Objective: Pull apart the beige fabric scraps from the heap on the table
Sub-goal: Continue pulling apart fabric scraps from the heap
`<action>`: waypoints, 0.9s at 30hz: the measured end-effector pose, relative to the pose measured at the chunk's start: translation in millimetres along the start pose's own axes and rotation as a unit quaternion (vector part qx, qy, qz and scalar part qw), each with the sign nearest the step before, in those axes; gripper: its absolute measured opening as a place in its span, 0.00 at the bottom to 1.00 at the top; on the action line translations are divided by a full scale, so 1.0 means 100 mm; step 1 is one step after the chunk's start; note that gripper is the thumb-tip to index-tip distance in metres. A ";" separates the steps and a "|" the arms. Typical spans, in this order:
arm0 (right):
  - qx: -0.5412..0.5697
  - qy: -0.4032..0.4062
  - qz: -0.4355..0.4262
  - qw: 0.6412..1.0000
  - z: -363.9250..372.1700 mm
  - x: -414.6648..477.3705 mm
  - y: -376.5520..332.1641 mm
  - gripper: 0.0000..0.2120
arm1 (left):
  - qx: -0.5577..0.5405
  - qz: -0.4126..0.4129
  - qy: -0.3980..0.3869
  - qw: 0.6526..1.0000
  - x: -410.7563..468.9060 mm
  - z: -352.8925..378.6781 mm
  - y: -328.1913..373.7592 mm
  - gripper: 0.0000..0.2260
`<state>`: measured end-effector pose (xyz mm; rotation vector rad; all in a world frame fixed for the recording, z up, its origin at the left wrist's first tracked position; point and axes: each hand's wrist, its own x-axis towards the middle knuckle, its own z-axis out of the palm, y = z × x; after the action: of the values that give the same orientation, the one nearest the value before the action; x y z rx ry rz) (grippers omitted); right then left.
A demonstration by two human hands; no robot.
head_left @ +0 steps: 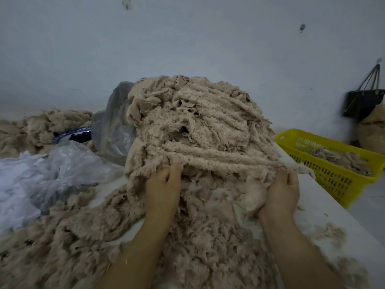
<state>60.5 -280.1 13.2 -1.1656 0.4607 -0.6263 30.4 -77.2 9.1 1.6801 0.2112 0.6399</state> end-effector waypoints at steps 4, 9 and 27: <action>-0.052 -0.042 -0.078 0.995 0.01 -0.06 -0.01 0.15 | -0.131 -0.210 -0.222 0.943 0.01 0.14 0.00 0.17; -0.091 -0.096 -0.127 0.983 0.04 -0.22 0.00 0.11 | -0.561 -0.311 -0.149 0.752 0.21 -0.01 -0.08 0.09; -0.120 -0.169 -0.190 0.960 0.04 -0.20 -0.01 0.13 | -0.195 -0.206 -0.200 0.938 0.08 0.02 0.04 0.26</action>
<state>48.0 -264.3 15.6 -1.5801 0.0159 -0.6956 36.8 -76.2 15.0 1.2908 0.1260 0.0125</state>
